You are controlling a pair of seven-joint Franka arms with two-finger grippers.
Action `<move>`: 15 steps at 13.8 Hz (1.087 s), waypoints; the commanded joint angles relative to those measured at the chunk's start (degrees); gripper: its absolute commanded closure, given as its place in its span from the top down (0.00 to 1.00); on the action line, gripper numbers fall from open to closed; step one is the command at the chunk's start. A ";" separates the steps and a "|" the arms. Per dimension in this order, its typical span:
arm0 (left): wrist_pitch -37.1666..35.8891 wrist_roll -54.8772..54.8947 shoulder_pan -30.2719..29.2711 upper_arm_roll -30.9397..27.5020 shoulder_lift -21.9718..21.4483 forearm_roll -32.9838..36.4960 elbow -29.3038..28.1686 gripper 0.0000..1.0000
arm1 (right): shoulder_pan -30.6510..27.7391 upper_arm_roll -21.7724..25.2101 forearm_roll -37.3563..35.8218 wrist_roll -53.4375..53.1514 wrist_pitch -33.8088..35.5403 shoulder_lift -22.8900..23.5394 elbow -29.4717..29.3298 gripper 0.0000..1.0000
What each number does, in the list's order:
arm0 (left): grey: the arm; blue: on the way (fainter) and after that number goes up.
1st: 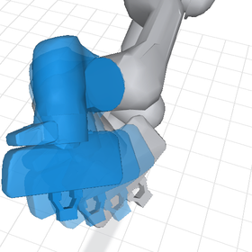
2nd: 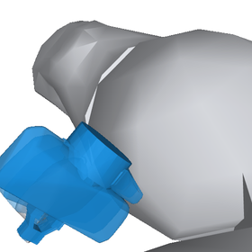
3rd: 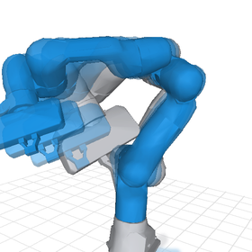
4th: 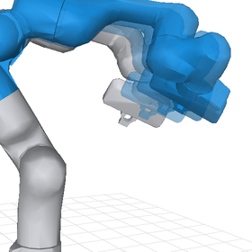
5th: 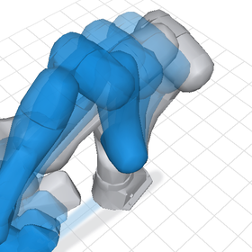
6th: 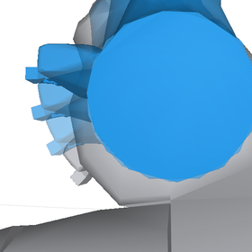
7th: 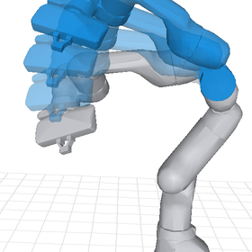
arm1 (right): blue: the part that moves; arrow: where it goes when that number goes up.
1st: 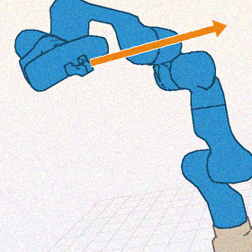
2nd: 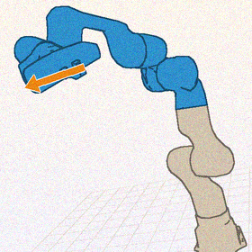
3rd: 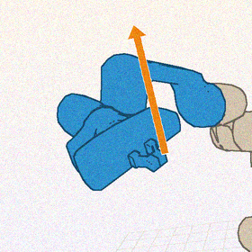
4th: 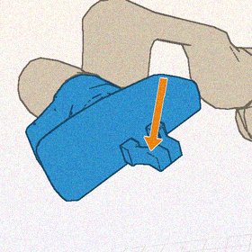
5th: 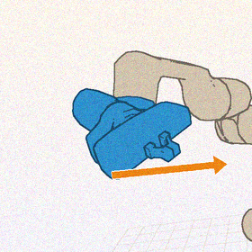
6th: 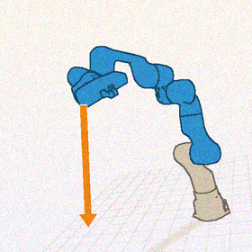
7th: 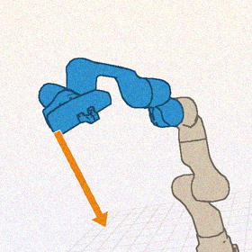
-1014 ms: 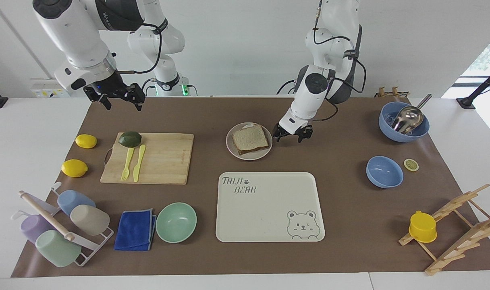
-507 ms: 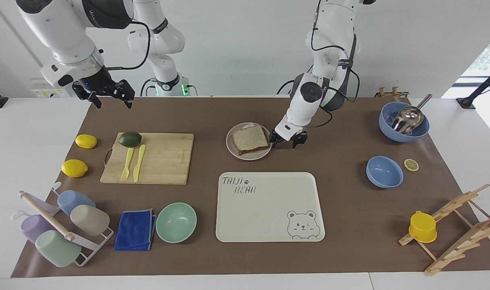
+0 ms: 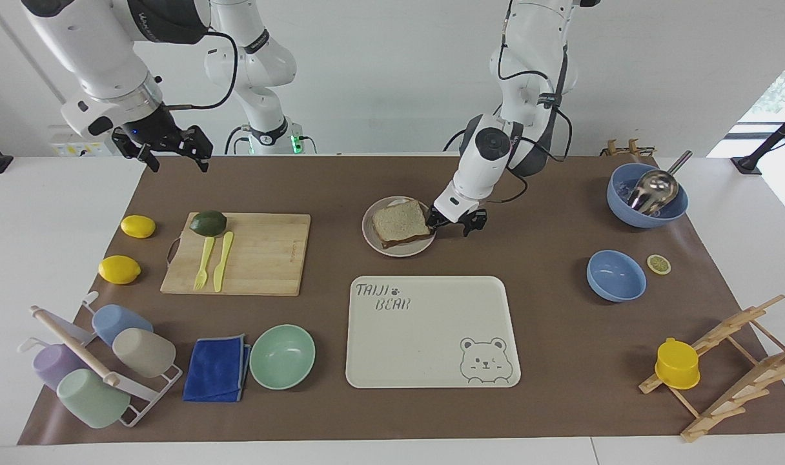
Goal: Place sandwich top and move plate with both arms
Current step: 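Grasp the rim of the white plate with the left gripper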
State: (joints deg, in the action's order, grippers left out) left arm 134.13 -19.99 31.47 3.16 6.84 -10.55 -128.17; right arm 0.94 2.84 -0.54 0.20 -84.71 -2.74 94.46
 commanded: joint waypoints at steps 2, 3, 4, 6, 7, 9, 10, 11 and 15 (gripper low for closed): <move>0.52 0.65 1.92 -0.87 -0.86 -1.31 -2.08 0.76 | -0.59 -0.12 0.62 0.85 -0.72 -0.95 1.34 1.00; 0.52 0.65 1.92 -0.87 -0.86 -1.40 -2.09 0.74 | -0.50 -0.20 0.62 0.68 -0.72 -0.95 1.52 1.00; 0.52 0.82 1.75 -0.87 -0.95 -1.31 -2.09 0.73 | -0.42 -0.20 0.62 0.94 -0.72 -0.95 1.43 1.00; 0.43 0.74 1.92 -0.87 -0.95 -1.40 -2.09 0.69 | -0.15 -0.20 0.62 0.94 -0.54 -1.04 1.52 1.00; 0.52 0.83 2.01 -0.87 -0.95 -1.40 -2.09 0.68 | -0.15 -0.29 0.62 0.94 -0.46 -1.04 1.52 1.00; 0.52 0.74 2.80 -0.78 -0.95 -1.57 -2.00 0.67 | -0.41 -0.20 0.71 0.94 -0.54 -1.04 1.52 1.00; 0.52 0.74 2.89 -0.70 -0.95 -2.10 -2.08 0.60 | -0.41 -0.20 0.62 0.94 -0.54 -1.04 1.52 1.00; 0.52 0.82 3.41 -0.69 -0.95 -3.15 -2.00 0.56 | -0.41 -0.20 0.62 0.94 -0.54 -1.04 1.52 1.00; 0.61 0.83 4.91 -0.70 -0.95 -3.95 -2.00 0.17 | -0.41 -0.20 0.71 0.94 -0.54 -1.04 1.52 1.00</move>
State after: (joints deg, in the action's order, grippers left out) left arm 134.12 -19.95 35.34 3.21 6.83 -12.98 -129.02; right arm 1.12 2.80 -0.54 0.20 -84.71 -2.74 94.64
